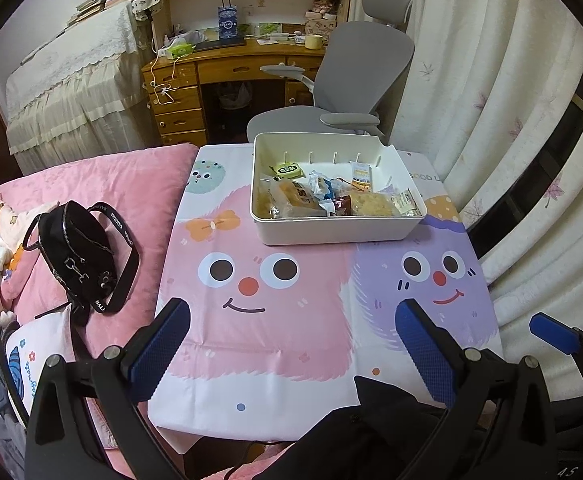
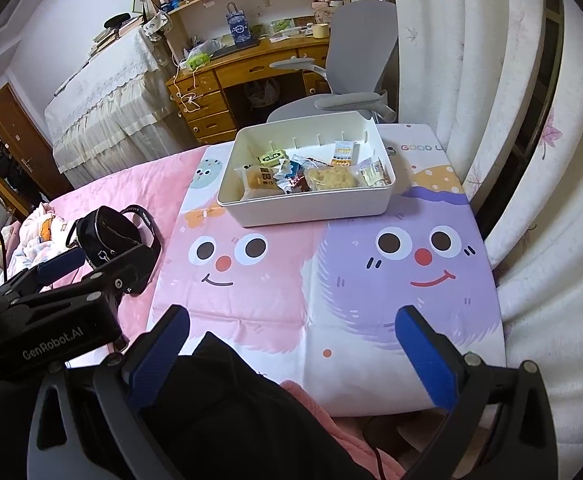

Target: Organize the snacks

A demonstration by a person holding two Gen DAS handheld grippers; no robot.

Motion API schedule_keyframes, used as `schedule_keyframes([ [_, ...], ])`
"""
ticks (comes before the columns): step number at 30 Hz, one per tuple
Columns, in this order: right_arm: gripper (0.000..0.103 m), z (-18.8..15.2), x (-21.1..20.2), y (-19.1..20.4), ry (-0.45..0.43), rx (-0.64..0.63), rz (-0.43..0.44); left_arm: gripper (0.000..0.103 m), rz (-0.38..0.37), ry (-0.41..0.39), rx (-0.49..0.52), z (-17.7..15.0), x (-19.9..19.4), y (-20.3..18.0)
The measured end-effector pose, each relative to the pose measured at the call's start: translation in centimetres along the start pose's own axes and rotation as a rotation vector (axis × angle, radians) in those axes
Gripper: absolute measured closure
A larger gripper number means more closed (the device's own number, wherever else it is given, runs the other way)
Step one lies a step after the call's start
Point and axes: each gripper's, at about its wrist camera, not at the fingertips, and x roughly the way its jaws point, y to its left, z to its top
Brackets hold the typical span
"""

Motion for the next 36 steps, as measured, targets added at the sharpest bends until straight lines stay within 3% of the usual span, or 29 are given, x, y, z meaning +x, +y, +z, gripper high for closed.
schedule_keyframes([
  [36, 0.000, 2.2, 2.4, -0.8, 0.060, -0.039, 0.018, 0.001, 0.064, 0.043, -0.041, 1.0, 2.5, -0.9],
])
